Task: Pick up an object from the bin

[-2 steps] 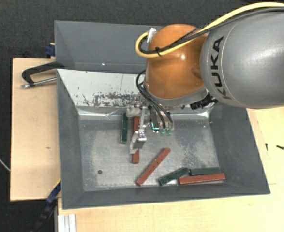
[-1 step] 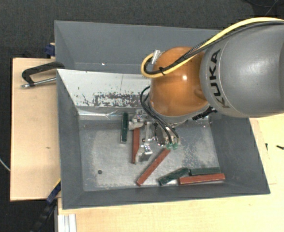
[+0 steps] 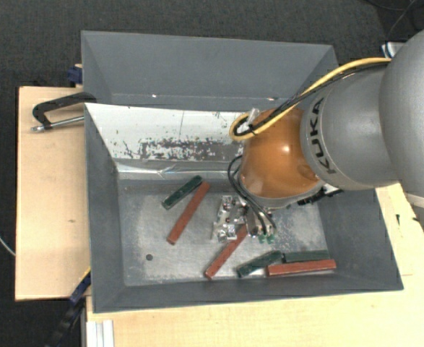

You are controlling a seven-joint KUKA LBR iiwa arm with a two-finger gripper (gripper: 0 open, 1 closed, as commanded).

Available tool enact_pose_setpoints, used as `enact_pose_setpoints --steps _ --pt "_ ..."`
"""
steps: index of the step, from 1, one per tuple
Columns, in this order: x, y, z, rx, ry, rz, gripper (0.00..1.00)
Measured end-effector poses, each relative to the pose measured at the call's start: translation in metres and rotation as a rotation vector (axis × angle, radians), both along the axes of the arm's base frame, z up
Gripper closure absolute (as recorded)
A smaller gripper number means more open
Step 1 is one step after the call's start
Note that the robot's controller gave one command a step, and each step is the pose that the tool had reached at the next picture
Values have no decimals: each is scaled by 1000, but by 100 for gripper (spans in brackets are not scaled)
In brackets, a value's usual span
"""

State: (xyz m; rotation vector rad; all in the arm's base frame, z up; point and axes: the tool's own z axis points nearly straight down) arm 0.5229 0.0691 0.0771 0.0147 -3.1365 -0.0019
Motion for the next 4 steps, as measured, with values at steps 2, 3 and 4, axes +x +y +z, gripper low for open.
enact_pose_setpoints --steps 2,3,4 --pt "1 0 -2 1 -9 -1 0" --pt "-1 -49 25 1 -10 60 0" --pt "-23 -70 35 -2 -5 62 0"
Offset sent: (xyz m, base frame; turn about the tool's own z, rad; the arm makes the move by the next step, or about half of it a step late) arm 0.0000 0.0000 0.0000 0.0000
